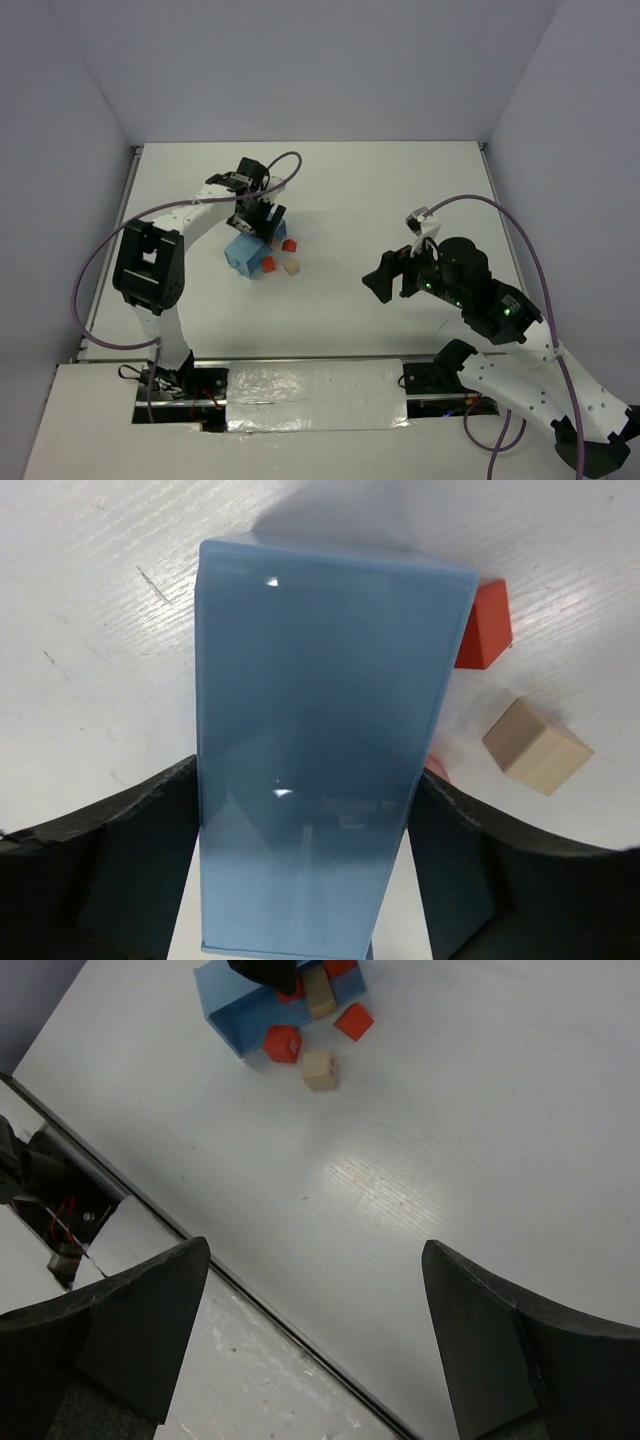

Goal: Build the wood block tower

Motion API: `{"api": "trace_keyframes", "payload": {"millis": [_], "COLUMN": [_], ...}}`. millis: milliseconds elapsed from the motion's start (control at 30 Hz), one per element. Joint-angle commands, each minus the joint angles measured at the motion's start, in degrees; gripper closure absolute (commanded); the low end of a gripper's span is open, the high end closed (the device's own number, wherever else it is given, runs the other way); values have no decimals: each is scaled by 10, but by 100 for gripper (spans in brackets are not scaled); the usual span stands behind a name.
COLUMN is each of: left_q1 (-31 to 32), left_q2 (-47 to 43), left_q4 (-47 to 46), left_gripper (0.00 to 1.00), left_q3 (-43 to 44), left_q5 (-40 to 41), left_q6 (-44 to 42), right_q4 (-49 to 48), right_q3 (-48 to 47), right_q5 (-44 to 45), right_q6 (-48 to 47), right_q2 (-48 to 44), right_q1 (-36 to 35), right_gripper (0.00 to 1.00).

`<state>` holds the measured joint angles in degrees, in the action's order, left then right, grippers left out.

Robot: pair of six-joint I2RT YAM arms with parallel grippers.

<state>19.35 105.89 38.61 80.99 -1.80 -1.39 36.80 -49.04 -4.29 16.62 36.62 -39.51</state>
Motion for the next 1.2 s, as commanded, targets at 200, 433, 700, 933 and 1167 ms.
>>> {"api": "trace_keyframes", "payload": {"millis": [200, 433, 700, 933, 1167], "left_q1": [78, 168, 243, 265, 278], "left_q2": [53, 161, 237, 322, 281], "left_q4": [37, 120, 139, 176, 119], "left_gripper": [50, 69, 72, 75, 73], "left_q3": [120, 258, 387, 500, 499], "left_q5": [208, 377, 452, 388, 335], "left_q6": [129, 193, 136, 125, 142], "right_q4": [-23, -17, -9, 9, 17], "right_q3": [3, 4, -2, -5, -8], "right_q5": [15, 31, 68, 184, 194], "right_q6": [-3, 0, 10, 39, 43], "right_q2": [0, -1, -1, -64, -58], "right_q1": [-6, -7, -8, -7, -7], "right_gripper": [6, 6, 6, 4, 4]}}
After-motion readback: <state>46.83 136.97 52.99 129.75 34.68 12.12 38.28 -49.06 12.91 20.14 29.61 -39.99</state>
